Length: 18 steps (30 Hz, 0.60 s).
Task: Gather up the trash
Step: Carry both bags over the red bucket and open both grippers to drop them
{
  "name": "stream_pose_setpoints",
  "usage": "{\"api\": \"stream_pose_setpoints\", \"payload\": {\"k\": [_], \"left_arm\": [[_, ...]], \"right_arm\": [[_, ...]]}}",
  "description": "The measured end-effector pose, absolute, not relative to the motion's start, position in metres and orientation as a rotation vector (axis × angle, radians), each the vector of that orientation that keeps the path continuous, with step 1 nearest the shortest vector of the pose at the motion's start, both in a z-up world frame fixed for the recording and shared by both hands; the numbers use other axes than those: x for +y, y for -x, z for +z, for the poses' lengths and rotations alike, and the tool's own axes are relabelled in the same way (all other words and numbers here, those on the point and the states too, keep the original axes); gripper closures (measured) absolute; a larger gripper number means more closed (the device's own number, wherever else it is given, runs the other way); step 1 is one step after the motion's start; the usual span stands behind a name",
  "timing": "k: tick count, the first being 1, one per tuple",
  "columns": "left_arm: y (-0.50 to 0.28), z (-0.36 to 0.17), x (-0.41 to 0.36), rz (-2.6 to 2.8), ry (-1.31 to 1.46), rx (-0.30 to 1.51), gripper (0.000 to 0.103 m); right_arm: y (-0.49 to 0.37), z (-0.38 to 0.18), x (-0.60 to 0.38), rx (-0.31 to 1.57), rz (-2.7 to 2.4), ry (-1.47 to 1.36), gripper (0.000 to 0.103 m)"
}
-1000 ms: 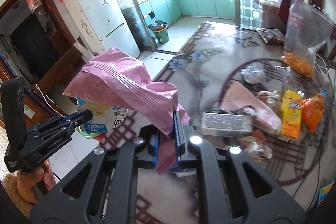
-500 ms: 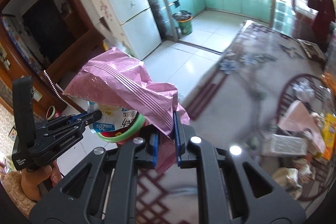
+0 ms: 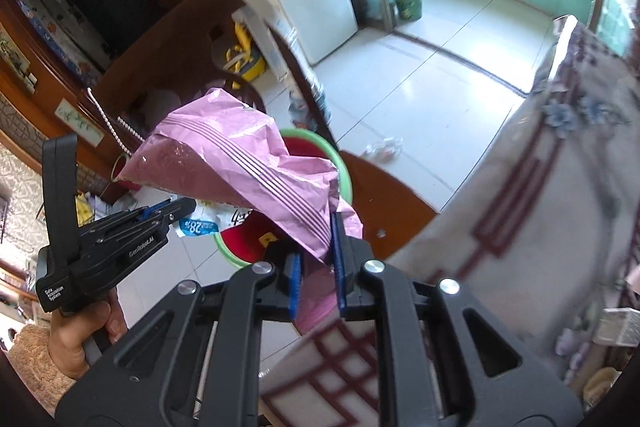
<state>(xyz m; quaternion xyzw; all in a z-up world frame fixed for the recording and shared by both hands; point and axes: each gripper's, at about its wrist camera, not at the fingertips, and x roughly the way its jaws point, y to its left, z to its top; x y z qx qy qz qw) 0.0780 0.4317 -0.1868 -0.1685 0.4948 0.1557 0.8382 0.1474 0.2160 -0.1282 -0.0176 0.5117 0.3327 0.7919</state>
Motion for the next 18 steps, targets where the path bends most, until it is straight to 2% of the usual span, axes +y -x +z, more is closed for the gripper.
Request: {"api": "stream_pose_setpoints", "payload": {"k": [13, 16, 17, 18], "left_arm": [[-0.088, -0.213, 0.462, 0.357, 0.384, 1.108, 0.099], [-0.087, -0.213, 0.465, 0.369, 0.392, 1.102, 0.095], [-0.087, -0.213, 0.466, 0.372, 0.394, 1.103, 0.089], [-0.086, -0.212, 0.466, 0.375, 0.395, 1.099, 0.067]], "right_arm": [[-0.175, -0.177, 0.28, 1.224, 0.762, 0.103, 0.089], [-0.176, -0.181, 0.288, 1.235, 0.77, 0.1, 0.085], [-0.176, -0.181, 0.29, 1.238, 0.774, 0.097, 0.081], [-0.177, -0.182, 0.292, 1.238, 0.779, 0.093, 0.077]]}}
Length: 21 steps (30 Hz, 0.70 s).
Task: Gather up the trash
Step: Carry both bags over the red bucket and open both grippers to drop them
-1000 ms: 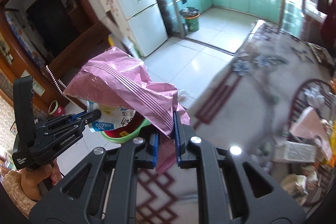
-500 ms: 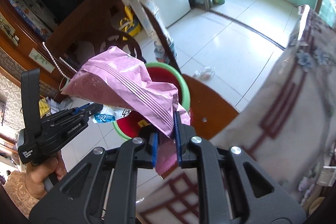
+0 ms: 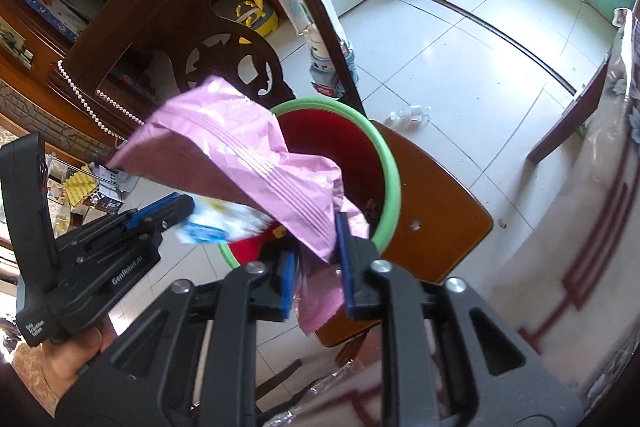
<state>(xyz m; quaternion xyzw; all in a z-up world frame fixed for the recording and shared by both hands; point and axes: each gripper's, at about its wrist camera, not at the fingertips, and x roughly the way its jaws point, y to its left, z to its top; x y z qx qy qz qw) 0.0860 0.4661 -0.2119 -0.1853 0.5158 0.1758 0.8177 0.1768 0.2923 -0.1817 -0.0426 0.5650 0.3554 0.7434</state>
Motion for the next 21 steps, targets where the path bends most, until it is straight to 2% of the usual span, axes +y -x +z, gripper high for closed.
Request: {"api": "stream_pose_setpoints", "payload": {"k": [1, 2, 4, 7, 8, 14, 21], "left_arm": [[-0.085, -0.212, 0.467, 0.377, 0.396, 1.093, 0.047], [-0.083, -0.209, 0.467, 0.378, 0.396, 1.079, 0.044], [-0.081, -0.209, 0.467, 0.384, 0.395, 1.076, 0.044], [-0.079, -0.211, 0.47, 0.388, 0.408, 1.079, 0.042], [-0.078, -0.211, 0.47, 0.391, 0.409, 1.078, 0.041], [-0.075, -0.203, 0.461, 0.353, 0.4, 1.063, 0.04], [-0.083, -0.182, 0.412, 0.213, 0.333, 1.031, 0.04]], "right_arm": [[-0.177, -0.182, 0.294, 1.234, 0.778, 0.09, 0.073], [-0.178, -0.181, 0.295, 1.234, 0.781, 0.086, 0.07], [-0.179, -0.181, 0.3, 1.23, 0.792, 0.08, 0.068], [-0.178, -0.178, 0.302, 1.215, 0.794, 0.077, 0.05], [-0.177, -0.177, 0.302, 1.21, 0.795, 0.072, 0.048], [-0.17, -0.163, 0.275, 1.183, 0.764, 0.042, 0.046], [-0.148, -0.13, 0.195, 1.099, 0.652, -0.01, 0.042]]}}
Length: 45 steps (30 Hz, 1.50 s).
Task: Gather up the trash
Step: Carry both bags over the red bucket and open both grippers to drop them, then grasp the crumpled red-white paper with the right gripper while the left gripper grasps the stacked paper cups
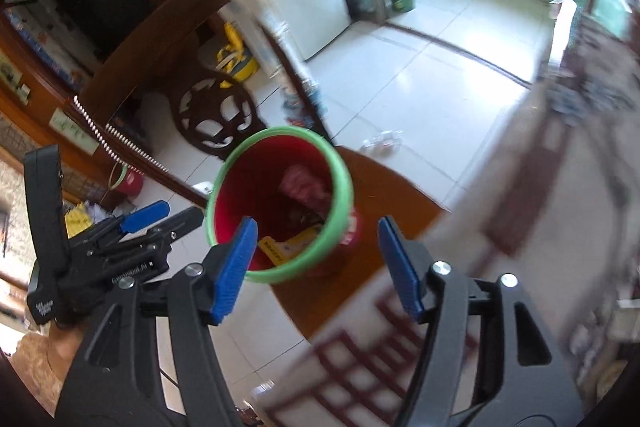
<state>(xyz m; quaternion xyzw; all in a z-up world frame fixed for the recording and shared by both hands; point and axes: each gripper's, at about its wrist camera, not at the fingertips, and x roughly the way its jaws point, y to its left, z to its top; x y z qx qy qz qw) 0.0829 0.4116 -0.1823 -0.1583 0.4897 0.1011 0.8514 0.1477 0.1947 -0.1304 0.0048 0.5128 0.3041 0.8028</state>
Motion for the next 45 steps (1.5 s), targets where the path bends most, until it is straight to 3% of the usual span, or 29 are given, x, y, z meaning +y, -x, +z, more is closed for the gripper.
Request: {"api": "stream_pose_setpoints", "payload": {"k": [16, 20, 26, 28, 29, 35, 45], "left_arm": [[-0.095, -0.145, 0.218, -0.247, 0.145, 0.999, 0.039], [-0.086, -0.143, 0.162, -0.315, 0.143, 1.026, 0.039], [-0.073, -0.149, 0.09, -0.371, 0.197, 1.079, 0.038], [-0.067, -0.152, 0.067, -0.376, 0.207, 1.095, 0.036], [-0.064, -0.154, 0.055, -0.373, 0.203, 1.103, 0.034], [-0.06, -0.163, 0.007, -0.366, 0.219, 1.144, 0.034], [-0.083, -0.193, -0.061, -0.364, 0.285, 1.22, 0.033]], "right_arm": [[-0.08, -0.104, -0.126, 1.025, 0.024, -0.094, 0.039], [-0.093, -0.125, -0.199, 1.118, -0.015, -0.139, 0.039], [-0.114, -0.176, -0.22, 1.233, 0.102, -0.19, 0.039], [-0.121, -0.193, -0.223, 1.264, 0.148, -0.218, 0.046], [-0.121, -0.196, -0.222, 1.277, 0.17, -0.229, 0.063], [-0.114, -0.197, -0.236, 1.241, 0.258, -0.294, 0.07], [-0.061, -0.147, -0.294, 1.053, 0.182, -0.369, 0.07]]}}
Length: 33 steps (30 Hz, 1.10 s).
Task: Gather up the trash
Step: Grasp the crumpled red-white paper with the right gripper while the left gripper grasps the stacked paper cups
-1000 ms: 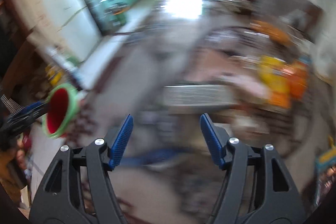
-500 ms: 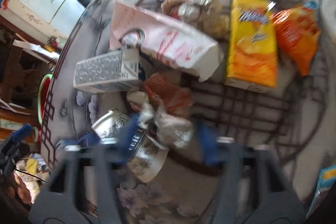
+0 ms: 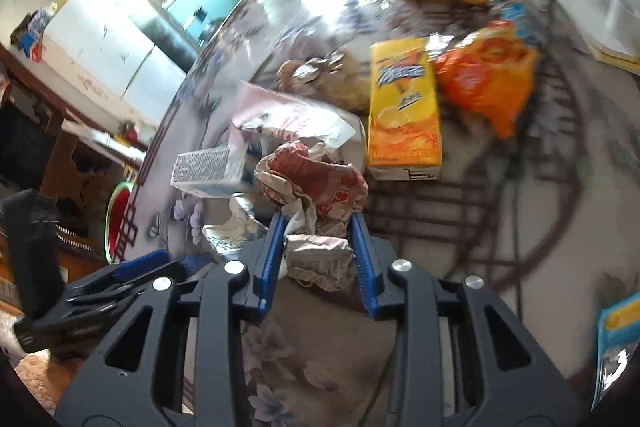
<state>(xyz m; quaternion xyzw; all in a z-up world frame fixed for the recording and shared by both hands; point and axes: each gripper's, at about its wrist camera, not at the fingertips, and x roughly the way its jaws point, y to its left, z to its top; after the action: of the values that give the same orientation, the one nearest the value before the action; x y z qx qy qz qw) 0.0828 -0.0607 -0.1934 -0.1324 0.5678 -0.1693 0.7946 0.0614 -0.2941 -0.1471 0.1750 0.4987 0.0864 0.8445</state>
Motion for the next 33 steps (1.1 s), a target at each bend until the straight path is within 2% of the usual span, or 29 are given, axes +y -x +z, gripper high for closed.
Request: {"api": "stream_pose_setpoints", "payload": {"k": [10, 11, 14, 17, 20, 33], "left_arm": [[-0.099, -0.238, -0.09, -0.318, 0.376, 1.321, 0.034], [-0.099, -0.237, -0.092, -0.324, 0.38, 1.312, 0.037], [-0.1, -0.233, -0.097, -0.336, 0.352, 1.294, 0.066], [-0.1, -0.233, -0.095, -0.364, 0.355, 1.296, 0.068], [-0.099, -0.227, -0.09, -0.377, 0.349, 1.282, 0.076], [-0.083, -0.159, -0.042, -0.366, 0.262, 1.089, 0.078]], "right_arm": [[-0.044, -0.141, -0.321, 1.03, 0.172, -0.391, 0.07], [-0.044, -0.141, -0.32, 1.029, 0.178, -0.394, 0.07], [-0.042, -0.136, -0.324, 1.02, 0.2, -0.406, 0.069], [-0.043, -0.129, -0.319, 1.009, 0.228, -0.404, 0.069], [-0.043, -0.123, -0.31, 1.005, 0.263, -0.396, 0.069], [-0.048, -0.106, -0.266, 0.971, 0.328, -0.369, 0.069]]}}
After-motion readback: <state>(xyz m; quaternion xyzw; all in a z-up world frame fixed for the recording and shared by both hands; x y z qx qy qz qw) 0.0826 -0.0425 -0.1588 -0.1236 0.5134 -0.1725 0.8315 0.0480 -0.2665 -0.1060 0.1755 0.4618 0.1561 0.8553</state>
